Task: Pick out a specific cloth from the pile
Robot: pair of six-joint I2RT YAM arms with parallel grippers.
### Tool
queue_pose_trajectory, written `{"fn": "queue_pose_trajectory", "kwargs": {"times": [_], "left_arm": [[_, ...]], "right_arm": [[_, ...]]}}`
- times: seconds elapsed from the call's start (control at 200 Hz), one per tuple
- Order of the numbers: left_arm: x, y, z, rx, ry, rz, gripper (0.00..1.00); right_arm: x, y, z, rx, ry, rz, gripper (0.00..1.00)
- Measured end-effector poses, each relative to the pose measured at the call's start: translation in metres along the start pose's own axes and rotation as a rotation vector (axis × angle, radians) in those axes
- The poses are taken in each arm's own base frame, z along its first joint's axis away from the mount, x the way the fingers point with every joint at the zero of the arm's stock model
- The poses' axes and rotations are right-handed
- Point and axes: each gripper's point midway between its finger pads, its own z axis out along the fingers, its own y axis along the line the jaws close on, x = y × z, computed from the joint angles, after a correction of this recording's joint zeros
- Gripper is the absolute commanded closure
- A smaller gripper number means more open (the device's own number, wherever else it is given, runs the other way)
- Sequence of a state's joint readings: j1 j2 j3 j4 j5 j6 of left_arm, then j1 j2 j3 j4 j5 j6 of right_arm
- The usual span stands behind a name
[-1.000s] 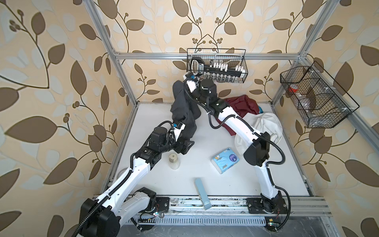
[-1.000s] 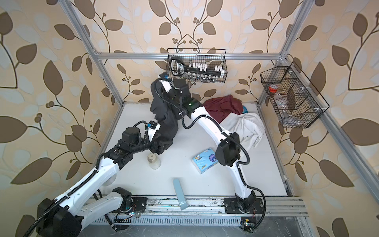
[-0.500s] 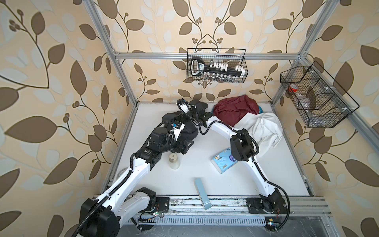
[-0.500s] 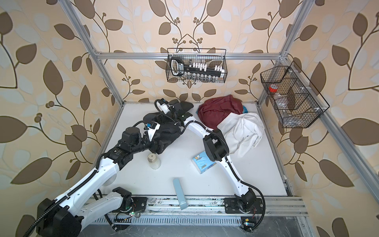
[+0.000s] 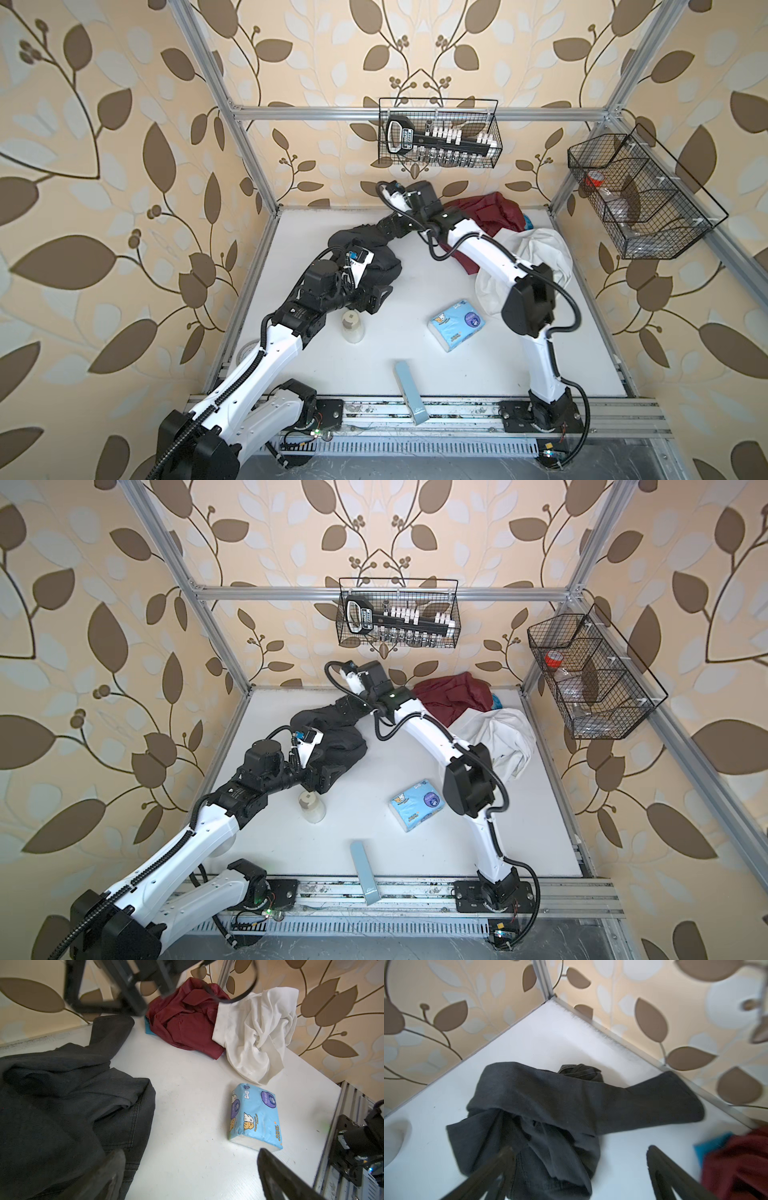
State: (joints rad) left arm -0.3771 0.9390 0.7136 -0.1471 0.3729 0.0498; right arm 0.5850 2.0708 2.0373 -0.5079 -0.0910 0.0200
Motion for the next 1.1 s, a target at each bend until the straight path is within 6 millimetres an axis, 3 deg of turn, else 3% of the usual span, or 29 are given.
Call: {"fn": "queue_pose_trajectory", "kwargs": {"times": [0.09, 0.22, 0.285, 0.355, 0.425, 0.535, 0.625, 0.72, 0.925, 1.01, 1.1], "left_arm": [[-0.003, 0.015, -0.006, -0.116, -0.033, 0.010, 0.01], [-0.001, 0.063, -0.027, -0.424, -0.138, 0.023, 0.01], [0.012, 0.086, -0.035, -0.564, -0.170, 0.025, 0.01], [0.034, 0.109, -0.038, -0.683, -0.144, 0.024, 0.01], [0.049, 0.128, -0.033, -0.757, -0.104, 0.029, 0.01], [0.080, 0.159, -0.021, -0.826, -0.035, 0.005, 0.01], [0.112, 0.187, -0.025, -0.888, -0.004, -0.060, 0.01], [0.136, 0.201, -0.027, -0.920, 0.033, -0.096, 0.01], [0.135, 0.219, -0.008, -0.867, -0.064, -0.145, 0.01], [0.154, 0.223, -0.003, -0.838, -0.013, -0.184, 0.01], [0.148, 0.224, -0.001, -0.796, -0.031, -0.197, 0.01]], "right_arm": [[0.017, -0.027, -0.065, 0.078, -0.018, 0.043, 0.00], [0.076, -0.086, -0.155, 0.218, -0.104, 0.176, 0.00], [0.107, -0.114, -0.190, 0.300, -0.169, 0.242, 0.00], [0.135, -0.127, -0.212, 0.361, -0.224, 0.267, 0.00], [0.161, -0.130, -0.219, 0.398, -0.253, 0.264, 0.00], [0.202, -0.138, -0.213, 0.476, -0.258, 0.228, 0.00], [0.242, -0.149, -0.205, 0.554, -0.224, 0.203, 0.00], [0.271, -0.165, -0.203, 0.625, -0.197, 0.199, 0.01], [0.289, -0.216, -0.213, 0.736, -0.269, 0.268, 0.00], [0.297, -0.223, -0.214, 0.724, -0.313, 0.296, 0.00], [0.302, -0.219, -0.205, 0.667, -0.348, 0.304, 0.01]]}}
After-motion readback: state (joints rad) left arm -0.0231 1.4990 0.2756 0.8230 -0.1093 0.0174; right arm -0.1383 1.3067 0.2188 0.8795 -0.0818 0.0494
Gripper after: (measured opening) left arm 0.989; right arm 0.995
